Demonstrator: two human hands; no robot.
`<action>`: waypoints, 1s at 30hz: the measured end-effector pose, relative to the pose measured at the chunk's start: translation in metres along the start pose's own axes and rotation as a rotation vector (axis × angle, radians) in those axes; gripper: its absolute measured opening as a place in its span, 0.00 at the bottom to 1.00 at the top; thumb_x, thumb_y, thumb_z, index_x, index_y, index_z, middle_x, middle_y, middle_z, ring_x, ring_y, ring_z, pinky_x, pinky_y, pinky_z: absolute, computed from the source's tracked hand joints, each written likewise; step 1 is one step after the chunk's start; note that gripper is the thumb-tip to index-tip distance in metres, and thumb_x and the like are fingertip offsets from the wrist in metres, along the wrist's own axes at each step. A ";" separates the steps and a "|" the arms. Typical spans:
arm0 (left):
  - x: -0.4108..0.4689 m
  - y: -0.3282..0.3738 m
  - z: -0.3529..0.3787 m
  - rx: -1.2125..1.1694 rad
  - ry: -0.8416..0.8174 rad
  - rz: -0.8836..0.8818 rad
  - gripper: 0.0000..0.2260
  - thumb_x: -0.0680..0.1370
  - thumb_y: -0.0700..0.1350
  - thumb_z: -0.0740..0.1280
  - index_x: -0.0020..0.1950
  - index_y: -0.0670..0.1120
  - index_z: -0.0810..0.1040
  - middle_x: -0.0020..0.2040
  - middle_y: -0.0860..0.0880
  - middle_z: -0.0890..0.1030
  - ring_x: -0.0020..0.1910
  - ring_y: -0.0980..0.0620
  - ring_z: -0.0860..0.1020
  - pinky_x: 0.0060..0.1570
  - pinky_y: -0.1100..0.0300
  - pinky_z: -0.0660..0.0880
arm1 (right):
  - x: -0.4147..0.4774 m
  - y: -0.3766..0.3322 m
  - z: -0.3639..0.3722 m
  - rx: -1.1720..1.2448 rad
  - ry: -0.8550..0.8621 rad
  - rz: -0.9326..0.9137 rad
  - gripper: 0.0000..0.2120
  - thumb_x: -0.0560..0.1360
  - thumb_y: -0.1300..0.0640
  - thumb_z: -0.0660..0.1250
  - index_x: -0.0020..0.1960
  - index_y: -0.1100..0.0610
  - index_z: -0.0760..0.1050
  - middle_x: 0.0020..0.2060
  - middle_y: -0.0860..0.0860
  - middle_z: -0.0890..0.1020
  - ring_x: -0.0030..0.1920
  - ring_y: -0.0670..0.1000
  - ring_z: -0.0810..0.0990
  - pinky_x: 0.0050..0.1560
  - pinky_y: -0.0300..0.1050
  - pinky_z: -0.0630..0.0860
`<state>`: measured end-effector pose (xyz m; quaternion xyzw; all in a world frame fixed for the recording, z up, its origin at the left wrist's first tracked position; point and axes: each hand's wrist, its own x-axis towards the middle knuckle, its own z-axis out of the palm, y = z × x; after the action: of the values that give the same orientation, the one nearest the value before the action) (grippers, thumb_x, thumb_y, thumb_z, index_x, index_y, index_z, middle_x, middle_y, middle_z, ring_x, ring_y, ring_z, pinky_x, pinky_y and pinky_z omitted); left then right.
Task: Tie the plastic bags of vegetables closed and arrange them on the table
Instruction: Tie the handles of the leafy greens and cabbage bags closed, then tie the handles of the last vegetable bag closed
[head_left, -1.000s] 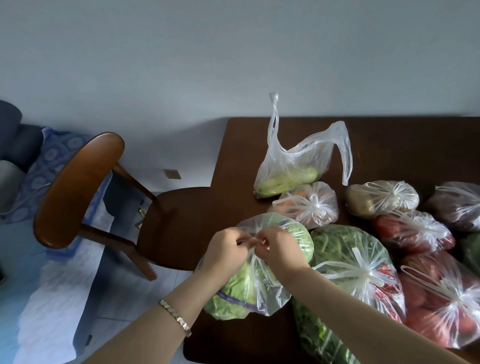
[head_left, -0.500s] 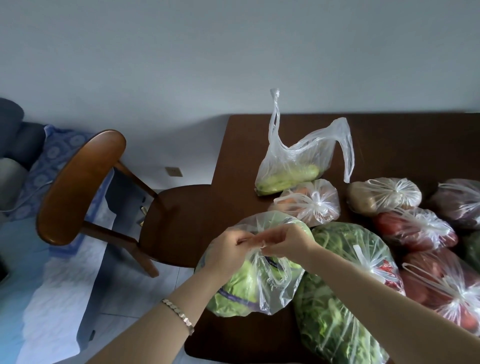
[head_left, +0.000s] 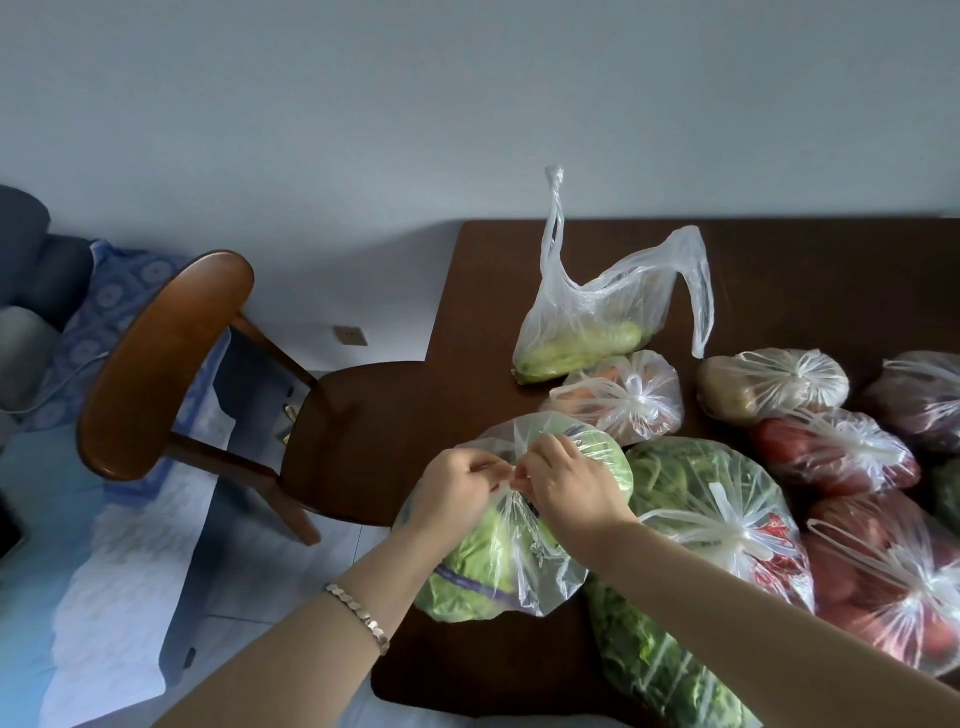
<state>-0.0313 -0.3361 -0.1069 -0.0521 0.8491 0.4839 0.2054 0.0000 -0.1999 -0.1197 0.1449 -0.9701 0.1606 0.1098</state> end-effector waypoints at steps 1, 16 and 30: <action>0.000 -0.001 -0.001 0.034 0.025 0.030 0.06 0.75 0.42 0.68 0.45 0.42 0.84 0.34 0.52 0.80 0.35 0.56 0.75 0.42 0.61 0.70 | -0.002 0.000 0.000 -0.016 0.004 -0.009 0.08 0.67 0.51 0.68 0.33 0.54 0.75 0.30 0.48 0.76 0.28 0.48 0.76 0.18 0.37 0.67; 0.041 0.045 0.000 0.356 0.032 0.074 0.10 0.76 0.43 0.63 0.56 0.48 0.76 0.57 0.46 0.77 0.51 0.50 0.77 0.50 0.59 0.73 | 0.008 0.047 -0.053 0.394 -0.265 0.328 0.07 0.75 0.55 0.64 0.48 0.56 0.79 0.42 0.48 0.79 0.41 0.48 0.78 0.44 0.42 0.77; 0.100 0.178 0.043 0.125 0.334 0.348 0.14 0.81 0.49 0.53 0.51 0.42 0.72 0.45 0.48 0.77 0.46 0.47 0.77 0.43 0.58 0.69 | 0.098 0.183 -0.078 0.105 -0.262 1.001 0.16 0.78 0.51 0.56 0.59 0.61 0.70 0.60 0.59 0.72 0.60 0.59 0.70 0.61 0.54 0.70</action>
<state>-0.1606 -0.1949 -0.0239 0.0285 0.8957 0.4432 -0.0212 -0.1363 -0.0315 -0.0733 -0.3125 -0.9169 0.2223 -0.1104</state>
